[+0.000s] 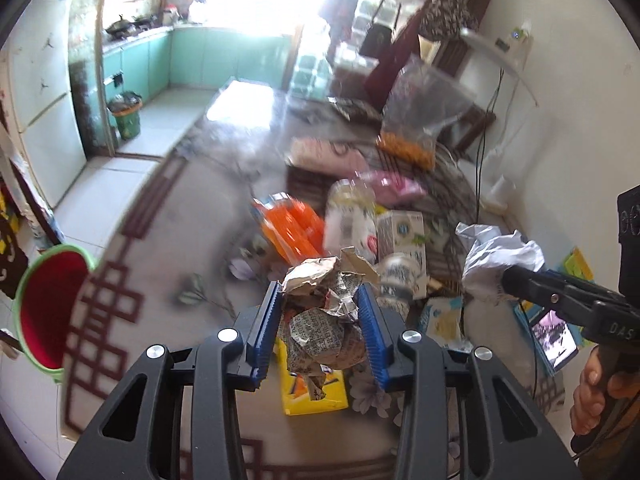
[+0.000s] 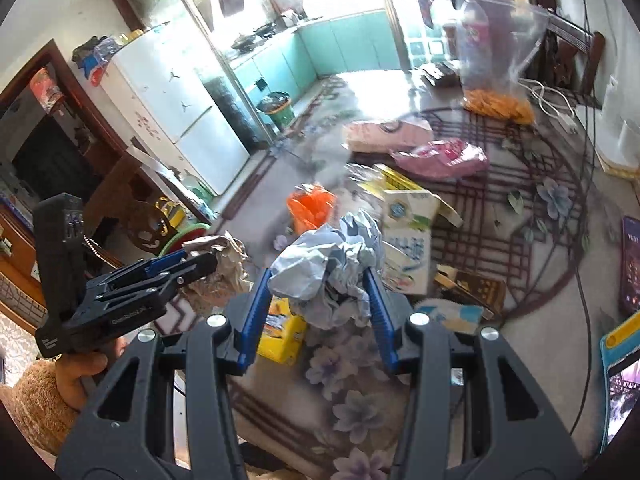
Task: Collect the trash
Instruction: 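Grasp crumpled foil wrapper with the left tool while the right tool grasps white crumpled paper, then carry both wads to the red bucket and open both tools to drop them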
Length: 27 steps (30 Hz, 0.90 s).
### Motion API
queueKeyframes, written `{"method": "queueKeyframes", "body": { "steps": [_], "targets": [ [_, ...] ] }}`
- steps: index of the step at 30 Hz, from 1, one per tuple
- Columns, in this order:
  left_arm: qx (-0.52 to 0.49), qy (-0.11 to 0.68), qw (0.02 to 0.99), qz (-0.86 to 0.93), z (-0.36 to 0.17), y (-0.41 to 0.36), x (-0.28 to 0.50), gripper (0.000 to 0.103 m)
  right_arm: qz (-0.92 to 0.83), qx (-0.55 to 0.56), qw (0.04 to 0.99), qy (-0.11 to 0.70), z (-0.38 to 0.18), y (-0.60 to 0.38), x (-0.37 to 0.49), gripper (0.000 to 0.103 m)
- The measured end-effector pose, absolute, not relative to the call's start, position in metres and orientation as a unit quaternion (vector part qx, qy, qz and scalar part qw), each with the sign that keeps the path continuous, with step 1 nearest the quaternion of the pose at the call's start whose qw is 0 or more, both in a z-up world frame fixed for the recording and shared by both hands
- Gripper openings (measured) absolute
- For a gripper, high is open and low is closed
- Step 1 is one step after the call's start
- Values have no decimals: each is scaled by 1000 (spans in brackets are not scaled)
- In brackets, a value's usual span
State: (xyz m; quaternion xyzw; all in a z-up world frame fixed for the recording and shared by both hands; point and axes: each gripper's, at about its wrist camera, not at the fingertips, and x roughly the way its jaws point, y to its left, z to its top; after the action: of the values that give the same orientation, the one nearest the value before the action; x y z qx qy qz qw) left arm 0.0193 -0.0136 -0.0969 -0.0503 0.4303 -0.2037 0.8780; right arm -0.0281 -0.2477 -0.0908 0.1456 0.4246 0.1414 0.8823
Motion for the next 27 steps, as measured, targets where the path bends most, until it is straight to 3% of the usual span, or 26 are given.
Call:
{"method": "queueKeyframes", "body": {
  "steps": [10,27],
  "targets": [
    [-73,403,901,-143,-74,42,14,37,183,118,884,413,-72,-195,-19,46],
    [-88,402,908,-80,-80,163,30,37,201,79,882,419,-62,-87,4,46]
  ]
}}
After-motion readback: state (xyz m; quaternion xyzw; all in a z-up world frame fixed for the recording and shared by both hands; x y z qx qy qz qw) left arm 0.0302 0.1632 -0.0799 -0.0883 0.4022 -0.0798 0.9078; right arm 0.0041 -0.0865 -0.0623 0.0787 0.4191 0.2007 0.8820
